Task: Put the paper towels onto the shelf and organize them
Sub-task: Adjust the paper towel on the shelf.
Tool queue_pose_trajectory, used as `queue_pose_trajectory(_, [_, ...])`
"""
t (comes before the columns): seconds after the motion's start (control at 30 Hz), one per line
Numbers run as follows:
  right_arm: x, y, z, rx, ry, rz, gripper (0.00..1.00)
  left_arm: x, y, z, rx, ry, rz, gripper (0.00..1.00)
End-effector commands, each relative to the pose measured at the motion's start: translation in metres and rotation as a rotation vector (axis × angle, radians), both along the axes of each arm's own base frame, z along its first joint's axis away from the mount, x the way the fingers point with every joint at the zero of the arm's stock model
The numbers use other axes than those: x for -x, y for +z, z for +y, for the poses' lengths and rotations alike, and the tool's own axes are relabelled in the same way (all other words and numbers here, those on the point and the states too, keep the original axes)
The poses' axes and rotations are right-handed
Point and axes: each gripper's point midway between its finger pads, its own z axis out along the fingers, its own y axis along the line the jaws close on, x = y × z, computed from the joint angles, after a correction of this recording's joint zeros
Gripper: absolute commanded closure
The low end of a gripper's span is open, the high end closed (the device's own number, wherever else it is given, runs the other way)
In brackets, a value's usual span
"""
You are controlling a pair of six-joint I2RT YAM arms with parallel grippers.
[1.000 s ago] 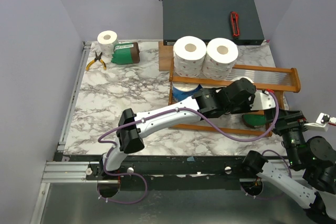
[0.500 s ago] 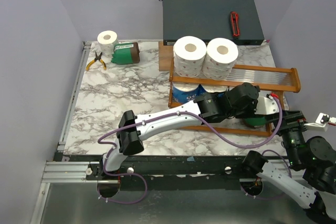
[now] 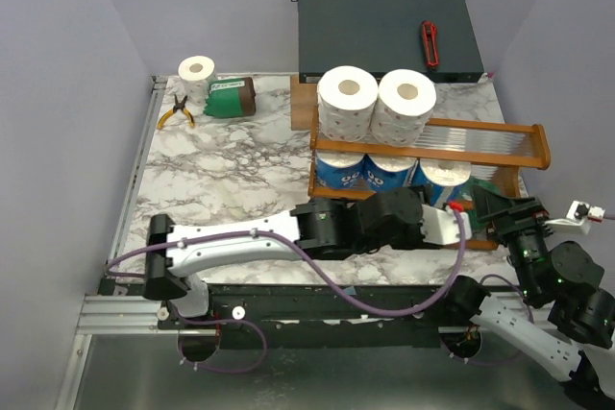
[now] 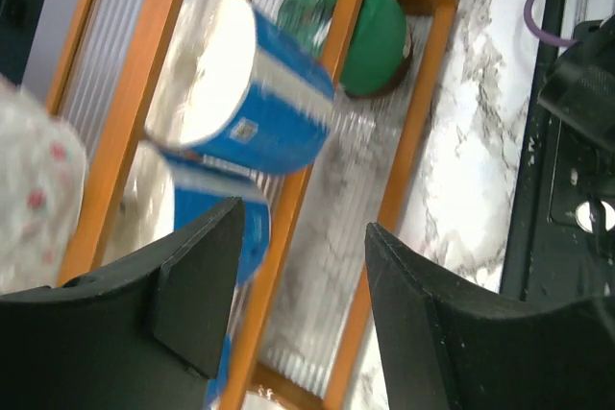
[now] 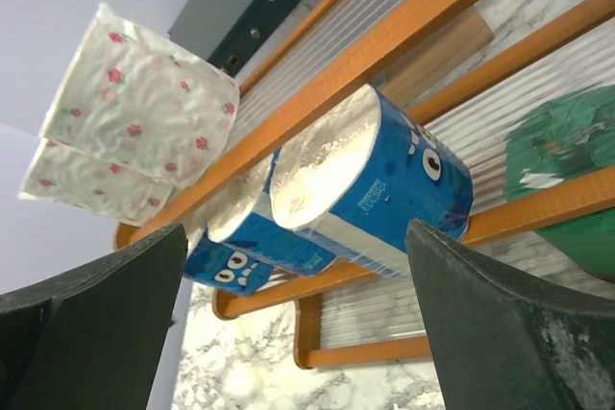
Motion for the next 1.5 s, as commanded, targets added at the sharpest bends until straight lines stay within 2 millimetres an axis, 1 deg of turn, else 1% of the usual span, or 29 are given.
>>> queue_pose_trajectory(0.0, [-0.012, -0.015, 0.017, 0.085, 0.014, 0.060, 0.02, -0.003, 0.015, 0.048, 0.135, 0.150, 0.077, 0.40])
queue_pose_trajectory(0.07, [-0.015, -0.020, 0.023, 0.117, 0.023, 0.076, 0.03, -0.002, 0.009, 0.069, 0.173, 0.192, 0.112, 0.39])
queue_pose_trajectory(0.1, [-0.017, -0.023, 0.026, 0.132, 0.027, 0.086, 0.03, -0.002, 0.013, 0.079, 0.214, 0.213, 0.131, 0.39])
queue_pose_trajectory(0.13, [-0.019, -0.024, 0.028, 0.139, 0.030, 0.089, 0.04, -0.001, 0.010, 0.089, 0.236, 0.232, 0.144, 0.39])
queue_pose_trajectory(0.17, [-0.020, -0.027, 0.031, 0.150, 0.035, 0.093, 0.05, -0.003, 0.012, 0.100, 0.276, 0.261, 0.157, 0.39])
queue_pose_trajectory(0.2, [-0.021, -0.029, 0.033, 0.158, 0.040, 0.096, 0.06, -0.004, 0.009, 0.111, 0.300, 0.287, 0.169, 0.39])
queue_pose_trajectory(0.23, [-0.023, -0.031, 0.035, 0.167, 0.039, 0.101, 0.07, -0.005, 0.012, 0.122, 0.345, 0.321, 0.183, 0.39])
queue_pose_trajectory(0.27, [-0.024, -0.034, 0.036, 0.175, 0.037, 0.108, 0.08, -0.007, 0.006, 0.131, 0.373, 0.351, 0.203, 0.39])
queue_pose_trajectory(0.3, [-0.026, -0.036, 0.037, 0.182, 0.036, 0.113, 0.09, -0.009, 0.007, 0.142, 0.416, 0.382, 0.214, 0.39])
queue_pose_trajectory(0.4, [-0.030, -0.045, 0.041, 0.202, 0.023, 0.138, 0.11, -0.014, -0.008, 0.170, 0.527, 0.460, 0.263, 0.39])
queue_pose_trajectory(0.63, [-0.039, -0.064, 0.045, 0.253, -0.008, 0.188, 0.13, -0.018, -0.052, 0.212, 0.688, 0.578, 0.396, 0.41])
queue_pose_trajectory(0.77, [-0.041, -0.073, 0.045, 0.272, -0.024, 0.210, 0.13, -0.022, -0.065, 0.235, 0.759, 0.649, 0.421, 0.42])
queue_pose_trajectory(0.9, [-0.044, -0.079, 0.046, 0.294, -0.043, 0.228, 0.13, -0.026, -0.071, 0.251, 0.816, 0.695, 0.424, 0.43])
queue_pose_trajectory(1.03, [-0.047, -0.086, 0.046, 0.316, -0.060, 0.249, 0.13, -0.028, -0.079, 0.261, 0.850, 0.723, 0.424, 0.43])
queue_pose_trajectory(1.23, [-0.053, -0.092, 0.044, 0.340, -0.101, 0.256, 0.13, -0.029, -0.093, 0.263, 0.844, 0.732, 0.432, 0.43])
queue_pose_trajectory(1.37, [-0.055, -0.097, 0.043, 0.359, -0.123, 0.260, 0.14, -0.029, -0.098, 0.262, 0.836, 0.736, 0.436, 0.43])
queue_pose_trajectory(1.4, [-0.056, -0.097, 0.043, 0.362, -0.125, 0.259, 0.14, -0.029, -0.099, 0.262, 0.833, 0.735, 0.436, 0.43])
queue_pose_trajectory(1.47, [-0.057, -0.099, 0.044, 0.372, -0.130, 0.255, 0.15, -0.029, -0.095, 0.261, 0.853, 0.730, 0.439, 0.43])
